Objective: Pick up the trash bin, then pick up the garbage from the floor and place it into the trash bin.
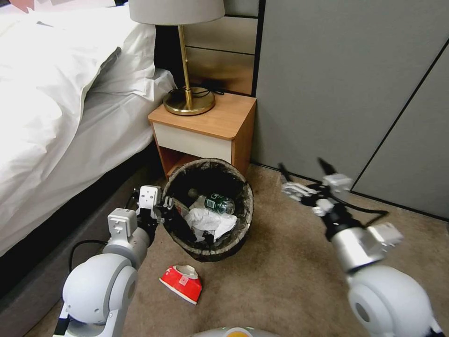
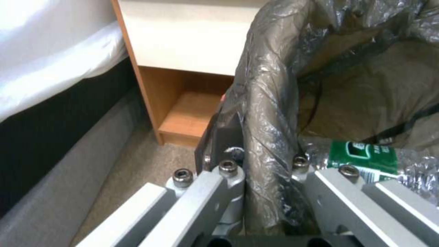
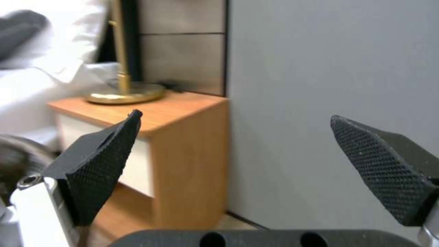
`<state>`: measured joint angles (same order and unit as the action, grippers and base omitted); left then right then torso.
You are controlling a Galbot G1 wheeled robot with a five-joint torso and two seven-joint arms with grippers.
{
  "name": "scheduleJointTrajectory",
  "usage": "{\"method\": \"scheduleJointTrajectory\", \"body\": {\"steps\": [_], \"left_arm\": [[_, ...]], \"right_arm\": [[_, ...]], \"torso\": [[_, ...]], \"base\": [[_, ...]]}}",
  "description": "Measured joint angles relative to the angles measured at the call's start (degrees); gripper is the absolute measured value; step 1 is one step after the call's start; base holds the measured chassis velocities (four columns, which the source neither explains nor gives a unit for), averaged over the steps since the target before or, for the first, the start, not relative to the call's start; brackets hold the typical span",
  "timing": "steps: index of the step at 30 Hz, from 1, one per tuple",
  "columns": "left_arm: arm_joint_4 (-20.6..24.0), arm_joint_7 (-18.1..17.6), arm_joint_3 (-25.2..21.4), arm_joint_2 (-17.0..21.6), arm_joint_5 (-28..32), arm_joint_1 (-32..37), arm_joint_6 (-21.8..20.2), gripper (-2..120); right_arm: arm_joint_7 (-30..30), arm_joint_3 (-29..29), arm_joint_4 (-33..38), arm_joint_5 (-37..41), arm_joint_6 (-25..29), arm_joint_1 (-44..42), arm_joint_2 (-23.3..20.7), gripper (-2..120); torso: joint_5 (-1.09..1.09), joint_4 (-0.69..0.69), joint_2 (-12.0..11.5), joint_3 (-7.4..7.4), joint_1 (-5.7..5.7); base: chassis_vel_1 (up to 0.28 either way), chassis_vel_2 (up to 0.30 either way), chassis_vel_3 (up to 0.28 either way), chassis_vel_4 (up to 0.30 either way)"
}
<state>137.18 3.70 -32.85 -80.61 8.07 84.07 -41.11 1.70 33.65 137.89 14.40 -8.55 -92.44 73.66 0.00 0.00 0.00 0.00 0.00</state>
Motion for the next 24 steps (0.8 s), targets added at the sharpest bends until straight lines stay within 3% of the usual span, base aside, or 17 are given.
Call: {"method": "scheduleJointTrajectory", "body": {"steps": [4, 10, 24], "left_arm": [[0.4, -0.7, -0.4, 0.0, 0.5, 0.4, -0.2, 2], [0.6, -0.9, -0.5, -0.3, 0.5, 0.6, -0.7, 2], [1.2, -1.5, -0.8, -0.6, 0.3, 0.9, -1.0, 2]], "right_arm": [[-0.5, 3.2, -2.3, -2.8, 6.7, -5.9, 2.1, 100], [-0.6, 3.9, -4.6, -4.9, 11.6, -8.5, 3.4, 100], [-0.7, 4.3, -5.7, -4.4, 13.2, -9.5, 3.4, 100]], "torso": [[0.00, 0.00, 0.0, 0.00, 0.00], [0.00, 0.00, 0.0, 0.00, 0.00], [0.00, 0.00, 0.0, 0.00, 0.00]], "base": [[0.000, 0.000, 0.000, 0.000], [0.000, 0.000, 0.000, 0.000], [0.008, 0.006, 0.008, 0.007]]}}
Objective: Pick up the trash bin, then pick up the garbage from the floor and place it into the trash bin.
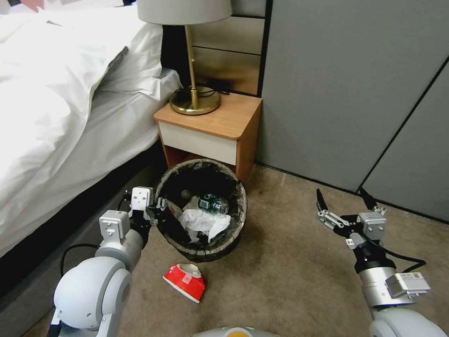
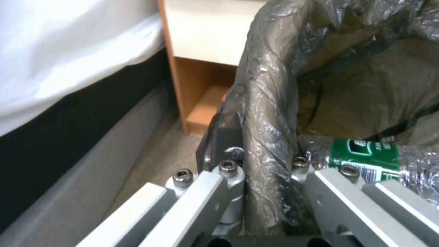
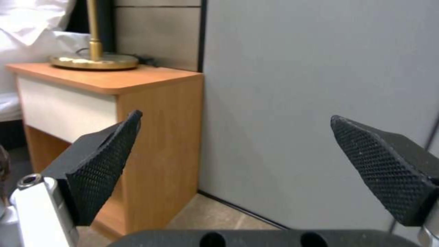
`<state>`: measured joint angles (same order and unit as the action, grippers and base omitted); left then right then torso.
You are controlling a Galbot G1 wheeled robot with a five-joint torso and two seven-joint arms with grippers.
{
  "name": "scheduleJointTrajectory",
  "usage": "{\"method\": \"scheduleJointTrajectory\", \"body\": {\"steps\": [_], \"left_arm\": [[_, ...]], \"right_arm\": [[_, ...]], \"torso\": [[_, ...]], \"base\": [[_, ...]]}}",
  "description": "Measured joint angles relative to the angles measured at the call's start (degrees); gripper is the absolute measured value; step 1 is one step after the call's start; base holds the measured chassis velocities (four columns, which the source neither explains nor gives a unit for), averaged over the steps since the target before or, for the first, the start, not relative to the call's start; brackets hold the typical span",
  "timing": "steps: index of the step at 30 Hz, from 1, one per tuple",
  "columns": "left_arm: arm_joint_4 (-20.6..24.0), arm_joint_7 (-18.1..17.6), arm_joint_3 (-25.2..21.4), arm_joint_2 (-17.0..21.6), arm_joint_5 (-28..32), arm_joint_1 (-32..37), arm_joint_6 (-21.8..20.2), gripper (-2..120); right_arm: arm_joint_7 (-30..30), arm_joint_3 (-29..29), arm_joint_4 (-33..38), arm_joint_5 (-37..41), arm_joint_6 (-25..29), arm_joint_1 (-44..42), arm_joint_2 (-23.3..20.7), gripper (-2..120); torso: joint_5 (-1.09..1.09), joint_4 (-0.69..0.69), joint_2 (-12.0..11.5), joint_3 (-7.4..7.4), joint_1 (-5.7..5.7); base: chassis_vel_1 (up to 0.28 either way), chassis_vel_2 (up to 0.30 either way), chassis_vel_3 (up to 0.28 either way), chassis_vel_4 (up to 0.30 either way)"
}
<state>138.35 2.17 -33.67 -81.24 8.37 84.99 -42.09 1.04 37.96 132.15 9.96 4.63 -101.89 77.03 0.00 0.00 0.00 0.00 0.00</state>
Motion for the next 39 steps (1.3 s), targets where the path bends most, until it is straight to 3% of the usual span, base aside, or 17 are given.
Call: {"method": "scheduleJointTrajectory", "body": {"steps": [39], "left_arm": [[0.4, -0.2, 0.3, -0.2, -0.3, 0.0, -0.1, 2]], "right_arm": [[0.2, -0.6, -2.2, 2.5, 0.1, -1.7, -1.3, 100]], "torso": [[0.00, 0.00, 0.0, 0.00, 0.00]], "base": [[0.084, 0.085, 0.086, 0.086]]}}
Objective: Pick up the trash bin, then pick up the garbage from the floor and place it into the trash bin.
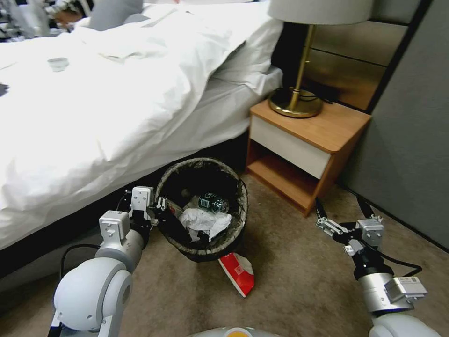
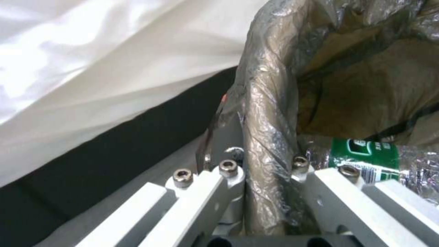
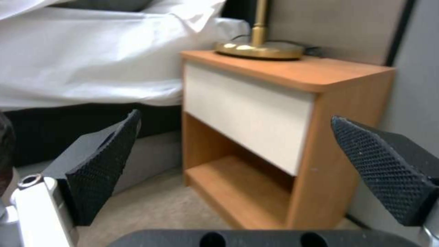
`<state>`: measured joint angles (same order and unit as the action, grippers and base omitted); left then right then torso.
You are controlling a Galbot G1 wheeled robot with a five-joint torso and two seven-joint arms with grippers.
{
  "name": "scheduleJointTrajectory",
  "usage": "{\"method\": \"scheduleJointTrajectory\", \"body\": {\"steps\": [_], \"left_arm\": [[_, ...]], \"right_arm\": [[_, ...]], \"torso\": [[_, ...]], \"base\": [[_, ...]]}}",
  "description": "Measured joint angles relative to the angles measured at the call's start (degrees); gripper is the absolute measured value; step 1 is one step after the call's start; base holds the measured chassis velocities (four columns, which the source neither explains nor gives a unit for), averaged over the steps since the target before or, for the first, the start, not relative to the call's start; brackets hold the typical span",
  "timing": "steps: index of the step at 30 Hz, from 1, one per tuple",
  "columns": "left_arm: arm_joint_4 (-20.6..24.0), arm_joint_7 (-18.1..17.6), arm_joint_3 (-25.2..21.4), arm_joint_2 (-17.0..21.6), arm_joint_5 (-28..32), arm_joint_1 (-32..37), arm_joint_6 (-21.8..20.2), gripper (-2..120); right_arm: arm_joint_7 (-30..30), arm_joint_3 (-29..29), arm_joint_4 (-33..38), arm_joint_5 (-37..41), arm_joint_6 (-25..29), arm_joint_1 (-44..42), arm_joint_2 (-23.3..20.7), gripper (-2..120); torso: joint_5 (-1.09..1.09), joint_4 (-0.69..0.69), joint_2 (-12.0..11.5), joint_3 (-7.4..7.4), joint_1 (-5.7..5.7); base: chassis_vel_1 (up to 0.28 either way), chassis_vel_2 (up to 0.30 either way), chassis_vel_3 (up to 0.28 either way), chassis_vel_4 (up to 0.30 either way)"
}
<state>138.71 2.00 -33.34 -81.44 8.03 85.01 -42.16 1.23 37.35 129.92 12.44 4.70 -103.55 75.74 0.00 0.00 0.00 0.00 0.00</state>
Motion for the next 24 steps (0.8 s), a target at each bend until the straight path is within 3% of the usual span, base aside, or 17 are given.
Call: {"method": "scheduleJointTrajectory", "body": {"steps": [17, 24], "left_arm": [[-0.5, 0.0, 0.2, 0.0, 0.0, -0.2, 0.0, 2], [-0.8, 0.1, 0.2, 0.0, -0.4, -0.3, 0.8, 2]], "right_arm": [[-0.1, -0.8, -1.7, 1.1, -0.4, -0.6, -1.0, 100], [-0.2, -2.0, -3.4, 5.5, -3.9, -1.3, -3.6, 100]], "torso": [[0.00, -0.01, 0.0, 0.00, 0.00], [0.00, 0.02, 0.0, 0.00, 0.00]], "base": [[0.092, 0.090, 0.085, 0.087], [0.018, 0.015, 0.015, 0.018]]}}
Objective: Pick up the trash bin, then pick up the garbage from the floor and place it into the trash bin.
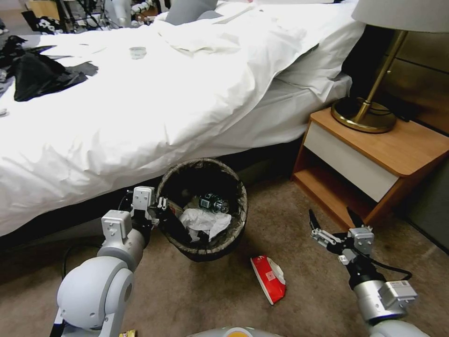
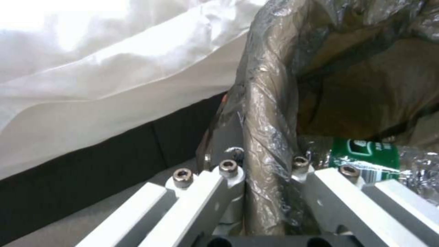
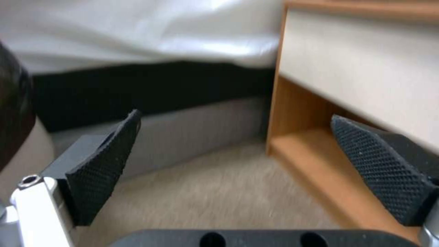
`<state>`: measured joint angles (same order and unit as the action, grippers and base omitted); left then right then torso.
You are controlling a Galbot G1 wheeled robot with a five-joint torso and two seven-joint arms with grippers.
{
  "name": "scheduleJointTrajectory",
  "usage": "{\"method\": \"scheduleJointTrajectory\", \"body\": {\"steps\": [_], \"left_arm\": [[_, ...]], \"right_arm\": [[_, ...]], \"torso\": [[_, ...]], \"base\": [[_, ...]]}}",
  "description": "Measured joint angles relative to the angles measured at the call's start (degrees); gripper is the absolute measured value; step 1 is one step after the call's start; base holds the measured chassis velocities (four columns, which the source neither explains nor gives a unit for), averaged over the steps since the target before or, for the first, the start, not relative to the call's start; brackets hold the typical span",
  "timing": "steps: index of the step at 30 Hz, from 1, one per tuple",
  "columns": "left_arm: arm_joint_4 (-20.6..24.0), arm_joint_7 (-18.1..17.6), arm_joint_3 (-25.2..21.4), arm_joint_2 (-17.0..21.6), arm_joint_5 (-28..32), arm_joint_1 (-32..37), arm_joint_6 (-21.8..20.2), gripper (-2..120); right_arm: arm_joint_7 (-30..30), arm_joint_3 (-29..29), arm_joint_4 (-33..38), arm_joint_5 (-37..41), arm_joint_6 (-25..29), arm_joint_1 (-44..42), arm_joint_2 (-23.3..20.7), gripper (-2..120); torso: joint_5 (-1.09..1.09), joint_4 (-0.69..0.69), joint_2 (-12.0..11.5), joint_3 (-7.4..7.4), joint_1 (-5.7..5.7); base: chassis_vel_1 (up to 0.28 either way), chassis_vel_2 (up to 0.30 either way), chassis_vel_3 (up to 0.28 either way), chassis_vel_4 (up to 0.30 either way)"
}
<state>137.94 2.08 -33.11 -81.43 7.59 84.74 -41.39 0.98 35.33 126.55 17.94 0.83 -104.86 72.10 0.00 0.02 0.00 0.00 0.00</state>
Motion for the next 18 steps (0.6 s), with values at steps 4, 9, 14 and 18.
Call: {"method": "scheduleJointTrajectory", "body": {"steps": [4, 9, 14, 18], "left_arm": [[0.0, 0.0, -0.3, 0.1, 0.0, 0.1, 0.0, 2], [0.1, 0.0, -0.4, 0.2, 0.1, 0.1, 0.0, 2], [0.0, 0.0, -0.3, 0.1, 0.1, 0.0, 0.0, 2], [0.0, 0.0, -0.3, 0.1, 0.2, 0.0, 0.0, 2]], "right_arm": [[0.1, -1.0, -1.4, 3.3, -2.9, -0.3, -2.3, 100], [0.4, -3.2, -4.6, 6.5, -7.0, -0.2, -7.0, 100], [0.3, -5.7, -7.0, 10.0, -12.6, 1.0, -9.8, 100], [0.3, -8.0, -10.2, 10.7, -15.8, 3.3, -10.0, 100]], "torso": [[0.00, -0.01, 0.0, 0.00, 0.00], [-0.01, -0.01, 0.0, 0.00, 0.00], [0.00, -0.02, 0.0, 0.00, 0.00], [0.00, -0.01, 0.0, 0.00, 0.00]], "base": [[0.000, 0.000, 0.000, 0.000], [0.000, 0.000, 0.000, 0.000], [0.000, 0.000, 0.000, 0.000], [0.000, 0.000, 0.000, 0.000]]}}
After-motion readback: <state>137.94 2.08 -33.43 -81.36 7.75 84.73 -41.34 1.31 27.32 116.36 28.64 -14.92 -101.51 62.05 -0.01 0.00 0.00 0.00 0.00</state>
